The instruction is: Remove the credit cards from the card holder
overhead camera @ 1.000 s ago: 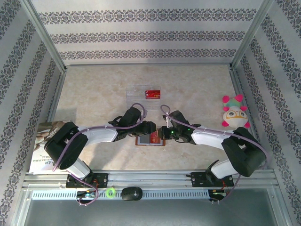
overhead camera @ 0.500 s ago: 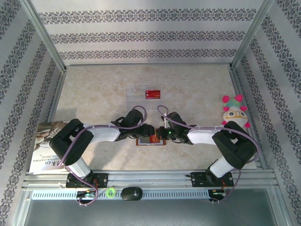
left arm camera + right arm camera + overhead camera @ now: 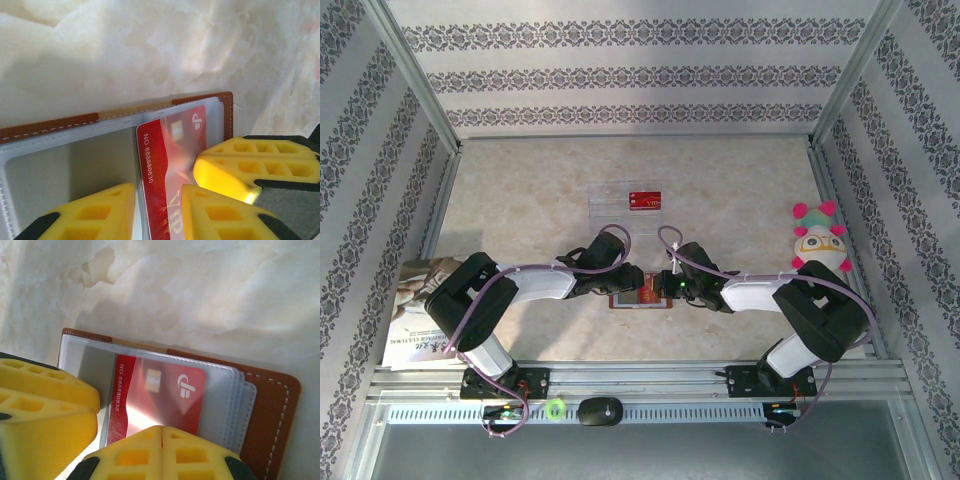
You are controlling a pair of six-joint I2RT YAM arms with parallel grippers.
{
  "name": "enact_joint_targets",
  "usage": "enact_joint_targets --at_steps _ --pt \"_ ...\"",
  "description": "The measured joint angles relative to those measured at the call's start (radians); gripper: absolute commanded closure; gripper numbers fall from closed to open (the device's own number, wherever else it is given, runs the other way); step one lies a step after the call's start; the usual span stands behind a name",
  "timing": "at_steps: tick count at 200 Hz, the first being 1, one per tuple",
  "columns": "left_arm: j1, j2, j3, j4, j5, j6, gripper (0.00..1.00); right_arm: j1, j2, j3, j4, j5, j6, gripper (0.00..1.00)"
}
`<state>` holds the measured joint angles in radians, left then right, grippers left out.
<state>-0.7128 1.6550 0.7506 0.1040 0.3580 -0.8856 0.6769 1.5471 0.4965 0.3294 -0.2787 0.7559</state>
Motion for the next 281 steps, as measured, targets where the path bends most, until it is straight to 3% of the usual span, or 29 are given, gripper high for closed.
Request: enact_joint_targets --at_steps 66,107,165,180,198,240,281 --pt "0.000 0.006 0.004 -0.008 -0.013 0.008 0.74 0.000 0.035 -0.002 0.068 -0.042 0.035 1.00" --pt "0.000 0.008 0.003 -0.016 -0.037 0.011 0.86 -0.008 0.056 -0.001 0.102 -0.077 0.047 1.00" --pt "0.001 0.008 -0.014 0.005 -0.050 0.004 0.91 -0.014 0.066 0.006 0.105 -0.100 0.053 1.00" --pt "0.002 0.003 -0.034 0.035 -0.051 -0.008 1.00 -0.014 0.066 0.006 0.105 -0.100 0.053 1.00" --pt "0.002 -0.003 -0.055 0.073 -0.050 -0.016 1.00 -0.014 0.066 0.006 0.104 -0.101 0.053 1.00" --pt "0.002 -0.026 -0.112 0.156 -0.044 -0.042 1.00 -0.014 0.055 0.006 0.081 -0.097 0.054 0.88" --pt "0.002 -0.073 -0.158 0.167 -0.018 -0.058 1.00 -0.014 0.031 0.005 0.036 -0.089 0.055 0.86"
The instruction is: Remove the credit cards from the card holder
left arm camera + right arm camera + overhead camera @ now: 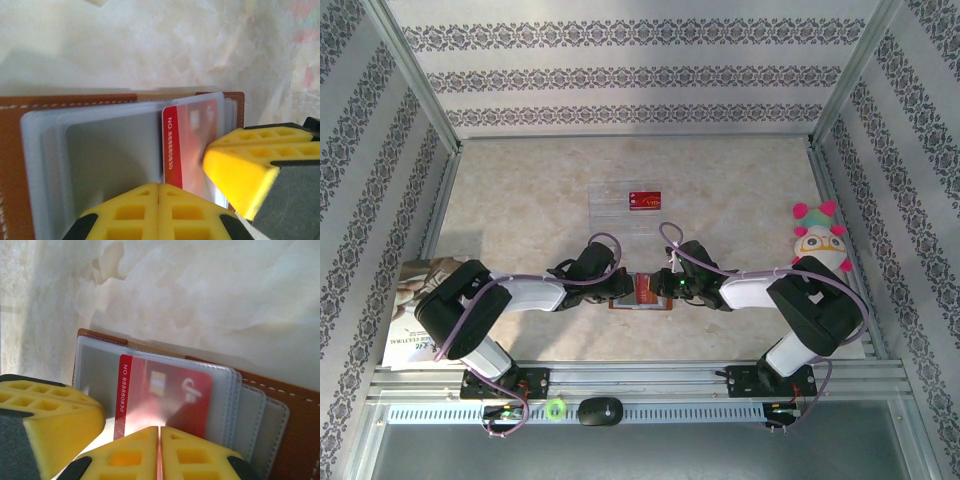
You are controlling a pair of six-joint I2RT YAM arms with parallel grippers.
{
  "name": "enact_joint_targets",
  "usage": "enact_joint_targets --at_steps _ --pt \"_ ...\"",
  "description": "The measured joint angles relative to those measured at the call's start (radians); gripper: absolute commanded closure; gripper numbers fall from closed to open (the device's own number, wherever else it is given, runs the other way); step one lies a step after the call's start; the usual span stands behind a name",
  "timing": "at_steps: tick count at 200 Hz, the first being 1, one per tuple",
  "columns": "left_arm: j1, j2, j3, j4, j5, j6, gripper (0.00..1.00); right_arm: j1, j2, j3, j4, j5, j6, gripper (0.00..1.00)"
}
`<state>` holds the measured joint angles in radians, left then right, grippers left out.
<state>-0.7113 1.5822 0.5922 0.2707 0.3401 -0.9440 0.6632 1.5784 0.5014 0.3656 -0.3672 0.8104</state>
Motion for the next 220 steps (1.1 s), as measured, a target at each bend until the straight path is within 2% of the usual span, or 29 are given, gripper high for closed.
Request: enact_joint_targets --at_steps 21,33,45,51,62,88,104,132,174,220 --pt "0.005 -0.019 -0.011 -0.001 0.005 0.000 1.00 0.000 -0.005 0.000 -0.007 0.003 0.002 0.80" --pt "0.006 -0.024 -0.011 0.000 0.013 0.000 1.00 0.000 -0.009 0.000 -0.007 0.003 0.005 0.80" --pt "0.006 -0.023 -0.011 0.002 0.027 0.000 0.80 0.000 -0.009 0.000 -0.007 0.003 0.003 0.83" --pt "0.006 -0.022 -0.011 0.006 0.035 -0.003 0.72 0.000 -0.009 0.000 -0.007 0.003 0.003 0.88" --pt "0.006 -0.018 -0.011 0.023 0.053 -0.011 0.66 0.000 -0.006 -0.001 -0.007 0.006 0.007 0.93" --pt "0.006 -0.001 -0.011 0.068 0.084 -0.020 0.55 -0.006 0.011 -0.006 0.028 -0.019 0.008 0.96" --pt "0.006 0.003 -0.005 0.073 0.092 -0.023 0.54 -0.014 0.027 -0.010 0.060 -0.044 0.018 1.00" --pt "0.006 0.010 0.003 0.072 0.092 -0.022 0.54 -0.042 0.059 -0.027 0.143 -0.101 0.042 1.00" --pt "0.009 0.024 0.016 0.049 0.074 -0.023 0.69 -0.059 0.085 -0.038 0.212 -0.140 0.065 1.00" --pt "0.013 0.031 0.022 0.035 0.074 -0.023 0.68 -0.060 0.090 -0.038 0.219 -0.145 0.078 1.00"
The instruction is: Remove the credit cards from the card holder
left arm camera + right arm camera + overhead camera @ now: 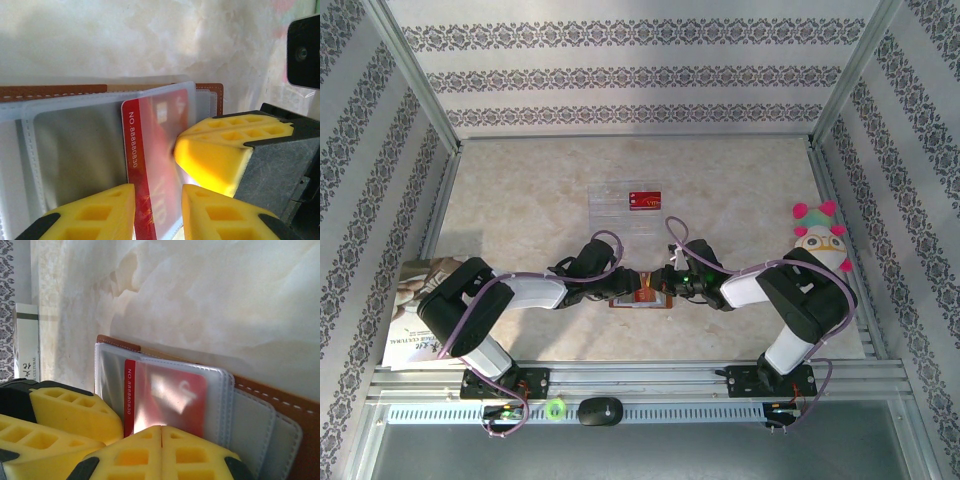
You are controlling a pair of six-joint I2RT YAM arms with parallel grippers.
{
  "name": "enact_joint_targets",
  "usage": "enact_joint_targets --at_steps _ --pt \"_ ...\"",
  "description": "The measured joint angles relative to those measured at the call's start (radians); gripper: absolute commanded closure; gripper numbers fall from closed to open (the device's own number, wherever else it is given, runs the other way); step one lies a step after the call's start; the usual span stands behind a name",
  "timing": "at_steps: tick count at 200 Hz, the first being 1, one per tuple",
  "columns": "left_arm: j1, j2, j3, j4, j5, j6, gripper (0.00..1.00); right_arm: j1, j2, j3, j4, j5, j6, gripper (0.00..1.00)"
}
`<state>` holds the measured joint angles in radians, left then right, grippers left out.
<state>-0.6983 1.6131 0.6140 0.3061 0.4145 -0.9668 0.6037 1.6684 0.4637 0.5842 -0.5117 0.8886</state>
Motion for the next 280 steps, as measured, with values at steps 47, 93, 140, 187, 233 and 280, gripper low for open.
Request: enact_joint_targets --at_steps 47,93,140,187,233,280 --pt "0.000 -0.012 0.039 -0.094 -0.036 0.000 0.64 0.003 -0.012 0.000 -0.019 0.016 -0.001 1.00" --pt "-0.001 -0.003 0.072 -0.169 -0.060 0.002 0.71 0.010 -0.018 0.006 -0.039 0.032 -0.004 1.00" --pt "-0.003 0.030 0.097 -0.169 -0.049 0.000 0.79 0.016 -0.018 0.013 -0.052 0.037 -0.004 1.00" --pt "-0.003 0.048 0.107 -0.171 -0.045 -0.003 0.90 0.016 -0.018 0.014 -0.053 0.040 -0.004 1.00" --pt "-0.002 0.050 0.103 -0.170 -0.055 -0.002 1.00 0.016 -0.020 0.014 -0.060 0.045 -0.004 0.96" --pt "-0.002 0.034 0.068 -0.119 -0.053 -0.002 1.00 0.027 -0.050 0.015 -0.095 0.089 -0.004 0.79"
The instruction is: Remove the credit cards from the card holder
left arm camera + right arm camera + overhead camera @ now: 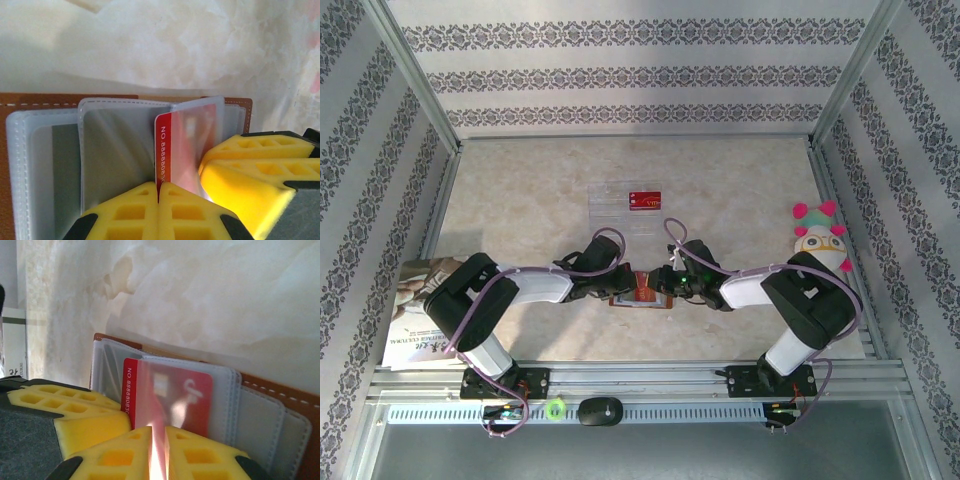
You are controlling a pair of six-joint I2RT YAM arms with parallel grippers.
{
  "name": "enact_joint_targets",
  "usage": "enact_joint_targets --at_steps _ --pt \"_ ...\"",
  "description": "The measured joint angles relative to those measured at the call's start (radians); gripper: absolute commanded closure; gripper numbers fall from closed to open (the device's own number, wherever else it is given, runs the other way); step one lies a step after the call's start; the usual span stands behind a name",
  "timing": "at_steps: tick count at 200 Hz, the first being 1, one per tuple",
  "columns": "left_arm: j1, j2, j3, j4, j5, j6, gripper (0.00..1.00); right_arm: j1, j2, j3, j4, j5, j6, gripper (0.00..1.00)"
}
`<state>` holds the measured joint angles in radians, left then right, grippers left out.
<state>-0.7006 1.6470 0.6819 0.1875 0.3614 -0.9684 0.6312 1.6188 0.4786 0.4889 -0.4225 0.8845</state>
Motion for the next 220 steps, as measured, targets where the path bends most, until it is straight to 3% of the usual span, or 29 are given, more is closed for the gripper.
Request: enact_joint_targets --at_steps 84,173,220 --pt "0.029 -0.126 -0.102 0.020 0.004 0.030 1.00 0.002 -0.053 -0.001 -0.090 0.064 0.001 0.75" --pt "0.158 -0.385 -0.199 -0.014 0.055 0.090 1.00 0.045 -0.119 0.053 -0.235 0.102 -0.066 0.67" --pt "0.224 -0.478 -0.284 0.055 0.112 0.093 1.00 0.074 -0.214 0.128 -0.264 0.098 -0.145 0.63"
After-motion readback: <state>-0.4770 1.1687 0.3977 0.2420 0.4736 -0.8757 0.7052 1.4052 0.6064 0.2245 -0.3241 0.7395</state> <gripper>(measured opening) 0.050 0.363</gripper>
